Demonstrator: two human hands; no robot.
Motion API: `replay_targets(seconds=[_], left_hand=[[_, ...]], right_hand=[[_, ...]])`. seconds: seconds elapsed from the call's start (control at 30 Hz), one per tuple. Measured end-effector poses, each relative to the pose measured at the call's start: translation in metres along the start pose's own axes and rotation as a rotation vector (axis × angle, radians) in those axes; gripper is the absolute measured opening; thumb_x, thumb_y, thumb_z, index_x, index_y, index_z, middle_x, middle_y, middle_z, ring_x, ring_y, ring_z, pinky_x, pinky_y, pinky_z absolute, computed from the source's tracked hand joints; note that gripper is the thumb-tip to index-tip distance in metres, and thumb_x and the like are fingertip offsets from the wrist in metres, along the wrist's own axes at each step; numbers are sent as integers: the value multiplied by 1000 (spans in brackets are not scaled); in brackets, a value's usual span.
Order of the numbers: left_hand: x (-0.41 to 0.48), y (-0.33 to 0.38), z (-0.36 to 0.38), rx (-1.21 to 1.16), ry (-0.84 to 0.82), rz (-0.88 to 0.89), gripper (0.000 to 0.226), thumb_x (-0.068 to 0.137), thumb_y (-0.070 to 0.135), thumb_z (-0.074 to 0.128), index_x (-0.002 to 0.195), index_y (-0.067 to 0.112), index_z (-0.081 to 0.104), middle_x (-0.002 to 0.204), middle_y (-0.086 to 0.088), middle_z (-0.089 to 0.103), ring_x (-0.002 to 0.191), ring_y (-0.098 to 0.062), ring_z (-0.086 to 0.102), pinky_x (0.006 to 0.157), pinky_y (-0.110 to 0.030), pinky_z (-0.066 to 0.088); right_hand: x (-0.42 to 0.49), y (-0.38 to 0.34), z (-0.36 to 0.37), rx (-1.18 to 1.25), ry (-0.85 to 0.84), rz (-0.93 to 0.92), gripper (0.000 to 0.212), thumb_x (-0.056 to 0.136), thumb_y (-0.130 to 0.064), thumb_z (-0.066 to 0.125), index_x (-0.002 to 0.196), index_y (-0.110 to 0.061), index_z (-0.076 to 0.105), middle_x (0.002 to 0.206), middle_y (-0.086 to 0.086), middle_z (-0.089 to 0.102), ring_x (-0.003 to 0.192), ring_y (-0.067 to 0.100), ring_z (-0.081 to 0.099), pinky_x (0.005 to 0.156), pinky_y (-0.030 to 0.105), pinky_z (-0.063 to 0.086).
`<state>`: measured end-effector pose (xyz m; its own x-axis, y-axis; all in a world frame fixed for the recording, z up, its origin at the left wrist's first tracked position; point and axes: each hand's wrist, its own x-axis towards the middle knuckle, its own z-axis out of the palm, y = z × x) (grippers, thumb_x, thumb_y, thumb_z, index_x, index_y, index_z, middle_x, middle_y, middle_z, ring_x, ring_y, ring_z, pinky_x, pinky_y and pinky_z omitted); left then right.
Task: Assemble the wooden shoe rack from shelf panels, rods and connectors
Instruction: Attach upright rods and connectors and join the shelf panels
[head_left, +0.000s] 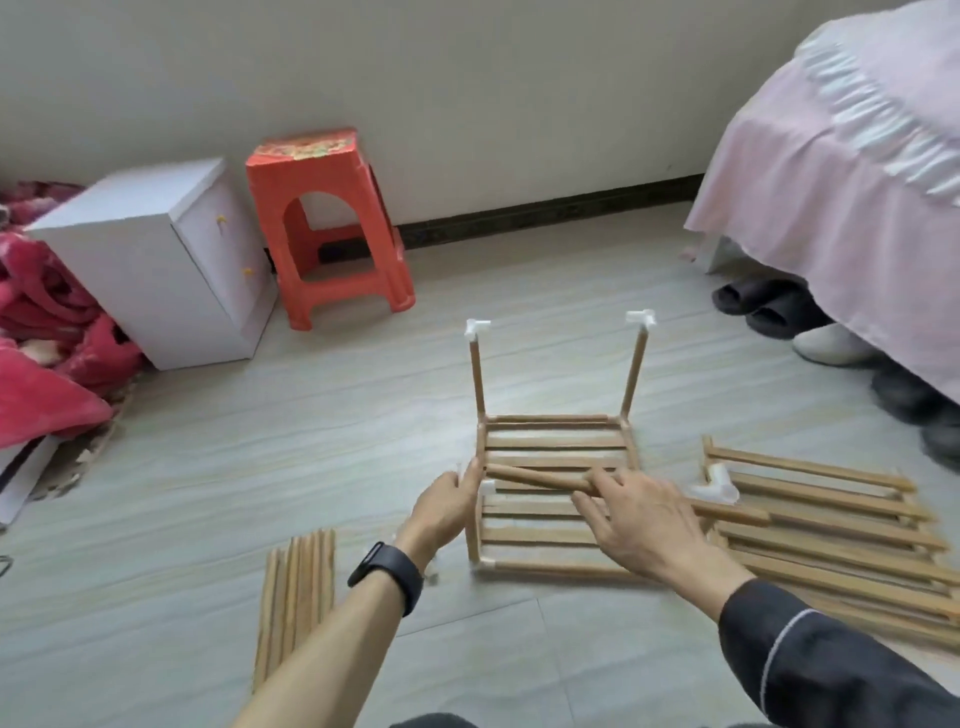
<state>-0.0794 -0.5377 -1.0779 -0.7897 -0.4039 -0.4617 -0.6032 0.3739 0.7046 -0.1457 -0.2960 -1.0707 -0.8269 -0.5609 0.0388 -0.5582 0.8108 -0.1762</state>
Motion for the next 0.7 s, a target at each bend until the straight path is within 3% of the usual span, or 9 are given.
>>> replay_targets(seconds=[0.1,0.2,0.27,0.33,0.4,0.47,0.57,0.7], left_hand=[[6,-4,13,-74,11,30,64,104,58,25,126,8,57,127,-9,61,117,-24,57,106,-43,43],[11,-9,16,-145,29,68,50,106,54,23,106,17,58,106,-1,71,107,-17,62,93,-37,45],[15,-14,17,-125,50,89,54,106,53,22,102,14,58,102,-3,73,104,-18,64,85,-34,45],[20,-19,15,-100,88,96,56,106,51,22,92,8,55,102,-8,74,97,-20,65,81,-36,47],[25,-22,16,-113,101,107,50,106,47,24,81,13,51,93,-3,77,91,-16,66,77,-39,47],[27,-21,17,-122,105,103,48,105,45,26,79,15,51,89,-1,77,93,-18,68,78,-41,47],[29,-21,19,-142,106,78,41,93,50,31,81,15,49,100,-20,72,94,-29,65,79,-46,49],[24,-12,18,-170,81,74,34,79,49,38,84,17,49,90,-7,64,93,-25,63,84,-45,50]], right_hand=[[2,-3,10,-1,-14,-11,40,101,-60,29,111,-33,57,89,-11,58,86,16,56,79,36,44],[5,-3,14,24,30,4,44,98,-62,28,106,-32,58,84,-10,56,81,17,56,76,36,44],[4,0,17,64,68,12,46,96,-65,26,101,-33,59,82,-11,56,79,17,56,74,36,43],[1,6,21,80,84,4,48,95,-66,24,100,-34,59,84,-11,59,81,16,56,74,35,41],[0,12,24,73,66,-5,47,96,-66,25,104,-35,59,91,-11,63,85,16,57,76,34,40],[-1,17,27,72,48,-7,45,97,-65,28,110,-35,59,97,-10,64,91,16,58,79,34,39],[0,16,29,23,22,-11,47,98,-65,29,119,-34,57,98,-6,63,93,19,59,80,37,39],[-1,13,30,24,24,-1,46,98,-64,31,117,-33,59,91,-6,60,86,19,57,78,37,39]])
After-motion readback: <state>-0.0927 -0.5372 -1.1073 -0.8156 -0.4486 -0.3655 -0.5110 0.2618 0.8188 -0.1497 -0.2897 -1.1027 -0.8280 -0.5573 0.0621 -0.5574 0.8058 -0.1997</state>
